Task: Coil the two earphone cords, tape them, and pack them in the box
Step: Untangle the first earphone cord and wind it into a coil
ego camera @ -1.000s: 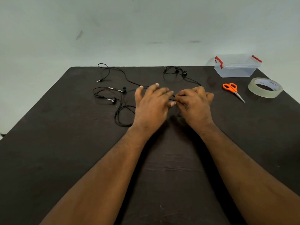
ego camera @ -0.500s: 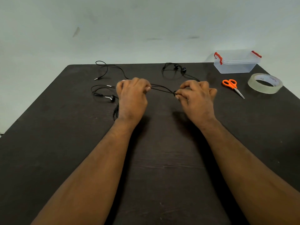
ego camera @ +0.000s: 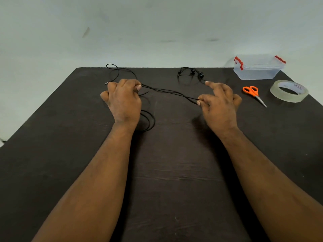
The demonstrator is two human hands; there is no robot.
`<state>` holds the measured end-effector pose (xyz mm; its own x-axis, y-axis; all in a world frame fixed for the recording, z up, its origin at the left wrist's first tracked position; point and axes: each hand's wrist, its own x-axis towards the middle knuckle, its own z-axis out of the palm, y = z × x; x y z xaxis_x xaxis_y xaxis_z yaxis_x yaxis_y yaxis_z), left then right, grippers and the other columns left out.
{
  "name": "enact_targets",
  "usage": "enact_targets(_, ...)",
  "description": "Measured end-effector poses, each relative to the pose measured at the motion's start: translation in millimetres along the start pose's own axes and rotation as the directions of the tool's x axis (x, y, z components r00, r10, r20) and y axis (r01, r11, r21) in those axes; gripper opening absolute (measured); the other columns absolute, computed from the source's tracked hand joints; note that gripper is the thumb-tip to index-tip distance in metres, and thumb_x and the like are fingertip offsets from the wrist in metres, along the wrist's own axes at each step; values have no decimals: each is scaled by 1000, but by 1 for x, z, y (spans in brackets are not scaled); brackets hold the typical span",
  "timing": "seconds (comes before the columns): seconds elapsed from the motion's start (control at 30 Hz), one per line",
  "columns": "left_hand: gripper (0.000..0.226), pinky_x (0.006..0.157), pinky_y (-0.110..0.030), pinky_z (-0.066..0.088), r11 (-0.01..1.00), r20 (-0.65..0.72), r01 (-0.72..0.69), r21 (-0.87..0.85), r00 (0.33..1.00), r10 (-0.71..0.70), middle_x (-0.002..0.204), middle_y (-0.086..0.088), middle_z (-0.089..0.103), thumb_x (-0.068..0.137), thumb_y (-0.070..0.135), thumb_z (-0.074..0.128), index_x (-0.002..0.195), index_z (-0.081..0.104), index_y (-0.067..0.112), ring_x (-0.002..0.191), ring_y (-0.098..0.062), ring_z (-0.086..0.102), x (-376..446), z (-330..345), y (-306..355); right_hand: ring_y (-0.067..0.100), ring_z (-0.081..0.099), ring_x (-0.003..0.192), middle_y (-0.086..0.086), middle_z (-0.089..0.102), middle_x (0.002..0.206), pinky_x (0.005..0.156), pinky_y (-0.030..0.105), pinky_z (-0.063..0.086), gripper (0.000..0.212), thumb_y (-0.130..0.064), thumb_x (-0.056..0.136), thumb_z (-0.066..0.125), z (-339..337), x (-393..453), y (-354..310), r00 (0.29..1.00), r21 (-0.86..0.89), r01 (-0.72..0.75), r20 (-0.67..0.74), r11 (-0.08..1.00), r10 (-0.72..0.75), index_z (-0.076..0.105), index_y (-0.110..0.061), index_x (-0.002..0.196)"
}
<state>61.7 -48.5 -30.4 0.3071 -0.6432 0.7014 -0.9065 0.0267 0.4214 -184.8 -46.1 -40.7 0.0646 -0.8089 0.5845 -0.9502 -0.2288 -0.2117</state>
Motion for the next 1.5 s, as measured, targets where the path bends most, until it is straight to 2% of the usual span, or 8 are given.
enact_targets(0.27,35,111,-51,5,900,195,-386,-201,885,423,127,10,60,94,30,50,129,56,28,129,-15,45,-34,9,65,15,62,68,-6,69,77,76,46,49,10,-22,91,59,7,2,-4,991,285,96,-116,954,-65,68,-19,87)
enact_targets(0.37,26,113,-44,10,875,343,-222,-430,857,386,85,7,70,98,34,46,111,65,23,92,-9,64,-38,15,59,15,61,66,-3,68,75,68,31,49,10,-16,90,60,5,0,-6,992,439,102,-113,893,-58,69,-11,88)
enact_targets(0.47,19,63,-35,51,651,370,130,-748,896,246,55,5,54,98,21,53,97,68,10,49,-11,52,-31,12,52,6,58,72,0,67,81,69,19,45,7,-14,87,66,2,-2,-16,999,614,-34,45,788,9,71,-11,88)
enact_targets(0.67,16,38,-22,33,509,407,350,-787,913,3,51,5,46,96,18,56,91,66,7,39,-10,37,-21,15,43,14,63,62,5,64,68,55,23,53,15,-14,88,58,-25,-13,-47,706,704,-703,673,-104,-219,69,-5,84)
enact_targets(0.93,14,64,-18,45,708,386,-13,-706,831,400,71,14,64,91,20,60,91,70,11,66,2,57,-36,23,54,23,71,94,11,74,93,79,32,58,20,-11,80,55,-26,-5,-46,876,672,-352,481,-652,24,75,-9,79)
enact_targets(1.03,24,66,-34,52,781,455,-152,-606,740,496,78,8,67,94,34,53,98,68,16,71,-8,61,-41,17,60,25,65,109,10,72,102,96,36,51,16,-8,82,59,-17,2,-32,890,789,-257,418,-558,182,75,-9,84)
enact_targets(1.23,17,60,-28,45,869,379,-285,-404,812,443,77,14,64,89,40,61,88,68,25,73,-6,58,-30,5,51,2,66,94,-5,70,98,96,19,46,19,-8,88,64,3,0,0,999,710,-15,42,705,-21,72,-2,105)
enact_targets(1.5,2,63,-36,49,768,171,-370,-522,837,519,81,5,63,89,14,64,88,66,13,74,-12,59,-23,2,47,23,59,63,14,67,68,61,33,42,15,-23,86,68,3,-2,-7,950,713,-55,252,699,-183,77,-12,86)
